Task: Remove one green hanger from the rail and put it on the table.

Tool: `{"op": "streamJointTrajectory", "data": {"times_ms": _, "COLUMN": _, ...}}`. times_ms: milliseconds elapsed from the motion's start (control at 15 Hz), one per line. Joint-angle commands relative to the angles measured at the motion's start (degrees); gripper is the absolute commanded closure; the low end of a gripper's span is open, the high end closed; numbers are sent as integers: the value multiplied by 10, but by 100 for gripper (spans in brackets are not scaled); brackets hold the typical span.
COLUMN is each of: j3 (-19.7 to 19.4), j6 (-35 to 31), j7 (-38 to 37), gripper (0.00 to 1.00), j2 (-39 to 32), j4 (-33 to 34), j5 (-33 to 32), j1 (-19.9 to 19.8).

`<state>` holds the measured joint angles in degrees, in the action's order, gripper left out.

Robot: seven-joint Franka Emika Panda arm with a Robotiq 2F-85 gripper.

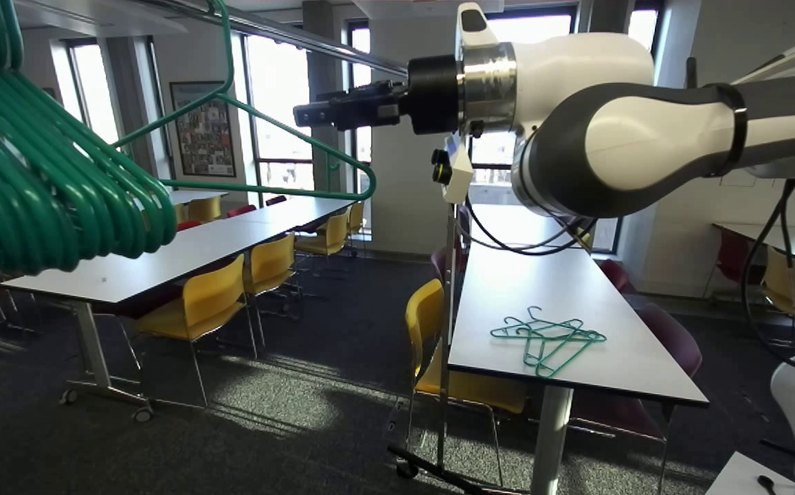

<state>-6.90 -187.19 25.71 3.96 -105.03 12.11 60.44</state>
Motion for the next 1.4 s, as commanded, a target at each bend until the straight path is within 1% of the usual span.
{"op": "streamJointTrajectory", "data": {"times_ms": 0, "j3": -19, "j6": 6, "j7": 13, "gripper": 0, "j2": 6, "j4": 8, "j5": 14, "j1": 13}}
{"op": "streamJointTrajectory", "data": {"times_ms": 333, "j3": -32, "j6": 35, "j7": 19, "gripper": 0, "j2": 19, "j4": -6, "j5": 12, "j1": 15}}
{"op": "streamJointTrajectory", "data": {"times_ms": 667, "j3": -37, "j6": 73, "j7": 35, "gripper": 0, "j2": 23, "j4": -8, "j5": 27, "j1": 21}}
{"op": "streamJointTrajectory", "data": {"times_ms": 733, "j3": -37, "j6": 79, "j7": 39, "gripper": 17, "j2": 24, "j4": -7, "j5": 30, "j1": 21}}
{"op": "streamJointTrajectory", "data": {"times_ms": 800, "j3": -37, "j6": 83, "j7": 46, "gripper": 26, "j2": 25, "j4": -7, "j5": 38, "j1": 24}}
{"op": "streamJointTrajectory", "data": {"times_ms": 1000, "j3": -39, "j6": 92, "j7": 72, "gripper": 47, "j2": 28, "j4": -6, "j5": 64, "j1": 29}}
{"op": "streamJointTrajectory", "data": {"times_ms": 1200, "j3": -40, "j6": 94, "j7": 95, "gripper": 71, "j2": 31, "j4": -5, "j5": 86, "j1": 31}}
{"op": "streamJointTrajectory", "data": {"times_ms": 1333, "j3": -41, "j6": 95, "j7": 107, "gripper": 85, "j2": 33, "j4": -6, "j5": 98, "j1": 32}}
